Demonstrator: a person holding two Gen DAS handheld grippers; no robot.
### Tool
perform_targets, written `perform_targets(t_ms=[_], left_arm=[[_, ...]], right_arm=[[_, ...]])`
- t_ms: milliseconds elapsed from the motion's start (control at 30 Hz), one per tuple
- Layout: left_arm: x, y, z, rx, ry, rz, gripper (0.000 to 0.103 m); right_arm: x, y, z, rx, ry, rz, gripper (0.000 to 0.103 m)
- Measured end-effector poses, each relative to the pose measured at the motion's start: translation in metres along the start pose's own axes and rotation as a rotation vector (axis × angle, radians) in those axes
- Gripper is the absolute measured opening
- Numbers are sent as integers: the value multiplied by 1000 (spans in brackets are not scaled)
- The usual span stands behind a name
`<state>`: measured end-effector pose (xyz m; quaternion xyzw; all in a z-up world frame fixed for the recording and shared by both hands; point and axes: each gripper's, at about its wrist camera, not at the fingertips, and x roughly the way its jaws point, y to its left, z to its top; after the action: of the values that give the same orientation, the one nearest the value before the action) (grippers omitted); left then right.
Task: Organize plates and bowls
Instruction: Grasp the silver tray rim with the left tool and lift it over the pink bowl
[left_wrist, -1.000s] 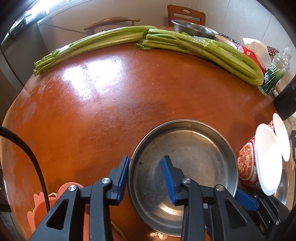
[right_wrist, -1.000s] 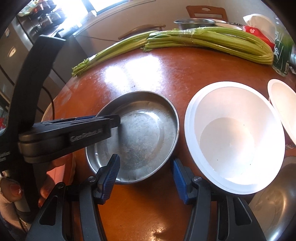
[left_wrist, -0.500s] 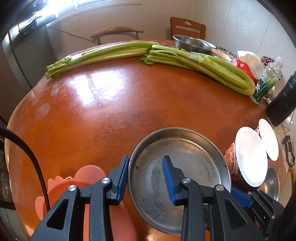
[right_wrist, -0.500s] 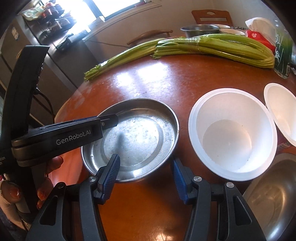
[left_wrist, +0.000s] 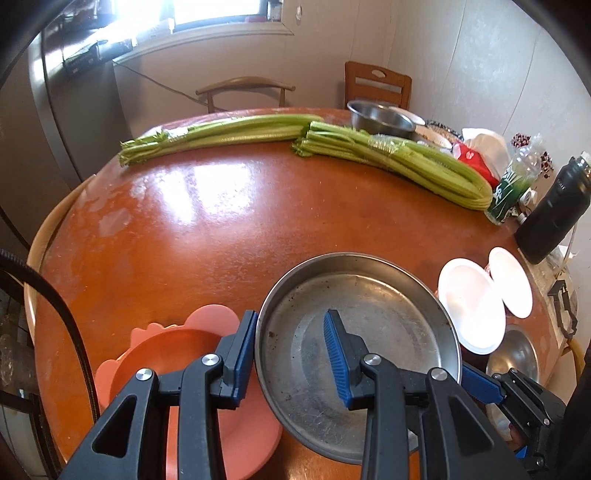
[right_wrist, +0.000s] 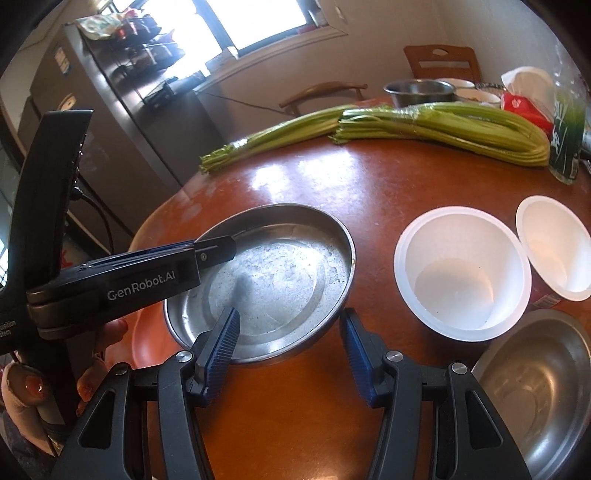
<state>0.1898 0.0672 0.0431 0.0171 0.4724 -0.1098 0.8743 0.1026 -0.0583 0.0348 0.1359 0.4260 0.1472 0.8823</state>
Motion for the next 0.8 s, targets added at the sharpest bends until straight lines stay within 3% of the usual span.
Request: perform_targets(t_ms=[467, 800], left_arm=[[-54, 33, -17, -84, -84, 40, 37], [-83, 69, -35, -168, -134, 91, 37]], right_arm=[[-26, 53, 9, -175, -80, 64, 58], [-16, 91, 12, -301, -65, 113, 58]])
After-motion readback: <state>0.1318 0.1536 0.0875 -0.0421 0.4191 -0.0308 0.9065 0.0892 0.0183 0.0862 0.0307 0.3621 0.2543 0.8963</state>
